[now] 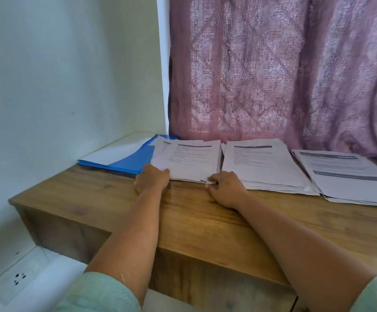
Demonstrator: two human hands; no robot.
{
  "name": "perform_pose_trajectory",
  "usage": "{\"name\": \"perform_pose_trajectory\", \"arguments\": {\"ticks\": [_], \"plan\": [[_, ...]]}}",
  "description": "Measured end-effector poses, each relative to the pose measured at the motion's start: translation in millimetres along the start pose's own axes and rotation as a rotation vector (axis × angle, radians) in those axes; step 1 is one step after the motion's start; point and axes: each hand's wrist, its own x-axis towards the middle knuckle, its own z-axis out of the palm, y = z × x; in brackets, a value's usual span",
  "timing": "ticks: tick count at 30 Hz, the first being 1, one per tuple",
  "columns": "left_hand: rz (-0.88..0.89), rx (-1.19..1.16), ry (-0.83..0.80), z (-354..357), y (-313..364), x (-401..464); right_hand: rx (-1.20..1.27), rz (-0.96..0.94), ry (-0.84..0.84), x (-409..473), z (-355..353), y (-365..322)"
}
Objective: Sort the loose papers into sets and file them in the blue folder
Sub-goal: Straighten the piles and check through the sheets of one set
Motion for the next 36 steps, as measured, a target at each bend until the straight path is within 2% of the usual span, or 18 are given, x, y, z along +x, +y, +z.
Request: {"name": "perform_pose_trajectory", "arguments": {"ticks": [6, 10, 13, 16, 20, 26, 29, 33, 36], "plan": [[0.132, -0.203, -0.032, 7.6, 12.9, -1.5, -0.081, -0.051, -0.049, -6.0, -8.4, -5.7], [0.132, 0.121, 0.01, 13.9, 14.7, -4.6, -0.075, -0.04, -0.047, -6.2, -5.6, -5.6], [0.136, 0.149, 0.015, 13.3, 17.1, -4.5, -0.005, -0.018, -0.034, -3.8, -1.8, -2.1], [0.103, -0.007, -0.021, 9.9, 18.5, 0.5, 0.081, 0.012, -0.018, -1.4, -1.6, 0.9], [0.086, -0.155, -0.05, 8.2, 15.5, 6.9, 0.076, 0.013, -0.026, 0.0, -0.7, 1.5], [-0.01, -0.727, -0.081, 7.1, 19.9, 2.9, 0.117, -0.013, -0.028, 0.0, -1.1, 4.2], [-0.125, -0.991, -0.069, 3.7, 21.6, -2.2, 0.139, -0.043, -0.023, -3.0, -0.6, 5.9], [-0.215, -1.135, -0.045, -6.4, 14.8, -8.6, 0.189, -0.117, -0.053, -11.9, -7.3, 8.4], [-0.197, -1.183, -0.034, -20.0, 12.6, -22.5, 0.376, -0.097, 0.031, -19.3, -10.3, 9.7]]}}
